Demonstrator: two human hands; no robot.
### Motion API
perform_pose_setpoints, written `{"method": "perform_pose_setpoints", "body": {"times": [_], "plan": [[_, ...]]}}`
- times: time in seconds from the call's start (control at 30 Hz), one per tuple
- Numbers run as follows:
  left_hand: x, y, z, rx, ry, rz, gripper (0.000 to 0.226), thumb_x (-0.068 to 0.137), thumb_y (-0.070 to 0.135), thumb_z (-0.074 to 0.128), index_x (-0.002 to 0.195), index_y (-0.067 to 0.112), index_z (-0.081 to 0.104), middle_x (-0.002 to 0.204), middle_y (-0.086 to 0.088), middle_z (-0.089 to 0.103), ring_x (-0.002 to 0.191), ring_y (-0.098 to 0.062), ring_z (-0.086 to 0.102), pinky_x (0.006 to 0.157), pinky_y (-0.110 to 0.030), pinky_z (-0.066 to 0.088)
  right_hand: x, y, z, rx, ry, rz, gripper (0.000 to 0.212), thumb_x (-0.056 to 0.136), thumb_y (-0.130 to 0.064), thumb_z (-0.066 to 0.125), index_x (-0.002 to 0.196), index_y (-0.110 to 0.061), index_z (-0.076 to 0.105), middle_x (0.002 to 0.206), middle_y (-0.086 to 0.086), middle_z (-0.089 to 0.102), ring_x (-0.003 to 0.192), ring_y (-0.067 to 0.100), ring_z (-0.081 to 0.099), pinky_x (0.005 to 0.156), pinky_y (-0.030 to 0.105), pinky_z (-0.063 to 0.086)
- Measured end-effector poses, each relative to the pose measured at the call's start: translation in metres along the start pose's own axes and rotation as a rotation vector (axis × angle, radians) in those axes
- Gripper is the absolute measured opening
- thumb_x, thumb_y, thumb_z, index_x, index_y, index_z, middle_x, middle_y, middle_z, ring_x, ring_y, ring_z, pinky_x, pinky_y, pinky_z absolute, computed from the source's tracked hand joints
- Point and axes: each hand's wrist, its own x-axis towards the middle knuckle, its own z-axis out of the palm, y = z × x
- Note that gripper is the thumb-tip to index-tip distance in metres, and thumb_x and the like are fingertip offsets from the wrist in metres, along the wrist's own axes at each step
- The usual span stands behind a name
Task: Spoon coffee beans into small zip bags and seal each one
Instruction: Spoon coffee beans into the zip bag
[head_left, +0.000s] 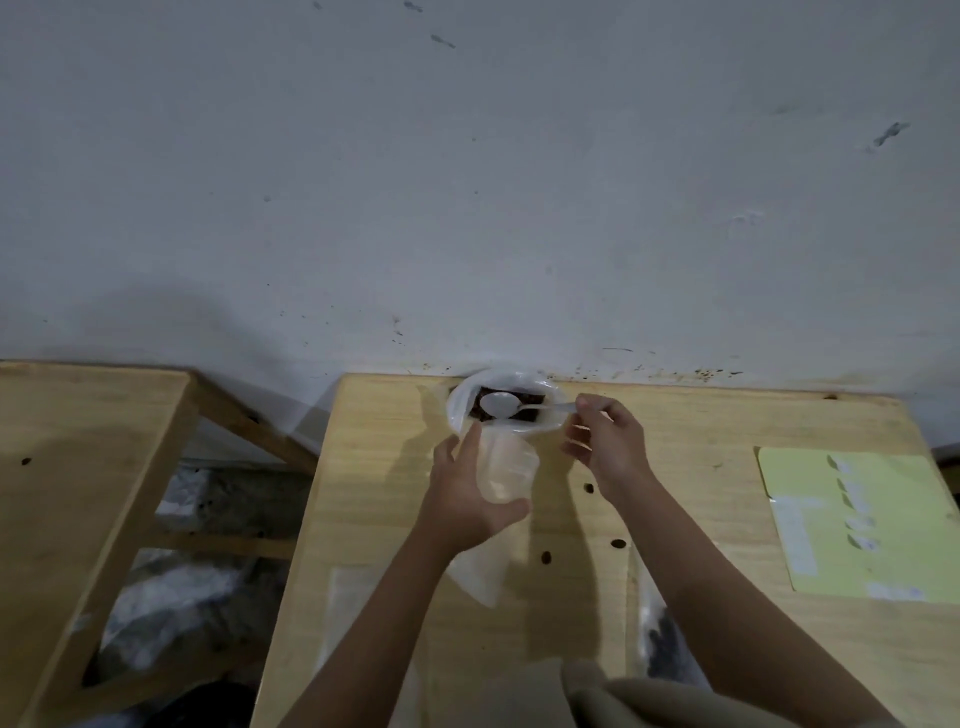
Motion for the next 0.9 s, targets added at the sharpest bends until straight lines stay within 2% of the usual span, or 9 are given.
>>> {"method": "perform_pose_setpoints", "body": {"times": [0.1,0.2,0.3,0.43,0.53,0.67,0.8,0.9], "plan": [[0.009,0.004,-0.006,0.02,-0.011,0.009,0.123,0.059,0.052,0.077,0.151,0.021,0.001,0.142,0.009,0.006,0.132,-0.026,0.033,0.106,-0.038,0.039,-0.008,-0.008,0.012,-0.216,-0.133,-0.13,0.01,0.093,-0.019,0.056,0.098,-0.015,0.065,0.083,0.004,0.063,0.067,0.02,0.059,0.057,0.03,0.051],[0.009,0.007,-0.01,0.049,0.019,0.052,0.121,0.065,0.048,0.08,0.151,0.018,0.001,0.14,0.008,0.006,0.129,-0.024,0.035,0.103,-0.035,0.04,-0.008,-0.01,0.017,-0.327,-0.266,-0.214,0.017,0.094,-0.021,0.056,0.108,-0.015,0.062,0.087,0.003,0.066,0.066,0.019,0.061,0.057,0.029,0.051],[0.009,0.009,-0.008,0.074,0.031,0.095,0.121,0.065,0.048,0.08,0.151,0.017,0.001,0.137,0.006,0.008,0.123,-0.023,0.039,0.1,-0.034,0.043,-0.002,-0.01,0.02,-0.405,-0.322,-0.257,0.017,0.094,-0.022,0.054,0.108,-0.013,0.06,0.089,0.006,0.067,0.065,0.018,0.063,0.059,0.03,0.052],[0.007,0.012,-0.008,0.055,0.035,0.095,0.121,0.065,0.051,0.079,0.151,0.017,0.0,0.138,0.009,0.006,0.126,-0.023,0.036,0.1,-0.032,0.041,0.001,-0.014,0.024,-0.364,-0.219,-0.312,0.016,0.097,-0.018,0.05,0.092,-0.008,0.061,0.078,0.009,0.066,0.063,0.016,0.063,0.062,0.033,0.055],[0.006,0.016,-0.01,0.058,0.033,0.102,0.121,0.065,0.052,0.078,0.151,0.018,0.001,0.136,0.012,0.007,0.125,-0.022,0.036,0.1,-0.033,0.042,0.002,-0.018,0.02,-0.286,-0.156,-0.272,0.022,0.098,-0.018,0.047,0.083,-0.008,0.06,0.07,0.009,0.062,0.059,0.017,0.061,0.058,0.032,0.056],[0.004,0.023,-0.012,0.065,0.049,0.117,0.116,0.065,0.051,0.078,0.15,0.017,0.007,0.134,0.013,0.01,0.119,-0.022,0.041,0.094,-0.031,0.046,0.005,-0.012,0.02,-0.279,-0.113,-0.2,0.022,0.099,-0.016,0.045,0.085,-0.005,0.059,0.071,0.011,0.062,0.062,0.021,0.062,0.058,0.03,0.056],[0.0,0.031,-0.014,0.06,0.061,0.109,0.112,0.068,0.047,0.078,0.15,0.017,0.008,0.134,0.012,0.012,0.116,-0.019,0.041,0.092,-0.03,0.046,0.007,-0.001,0.029,-0.21,0.0,-0.22,0.017,0.097,-0.013,0.047,0.084,-0.011,0.058,0.072,0.009,0.064,0.067,0.021,0.064,0.067,0.036,0.057],[-0.002,0.035,-0.017,0.058,0.064,0.102,0.105,0.07,0.044,0.078,0.149,0.016,0.013,0.132,0.011,0.014,0.109,-0.014,0.04,0.086,-0.024,0.043,0.005,0.007,0.033,-0.171,-0.001,-0.252,0.012,0.097,-0.013,0.049,0.095,-0.011,0.061,0.078,0.01,0.067,0.075,0.022,0.067,0.069,0.034,0.056]]}}
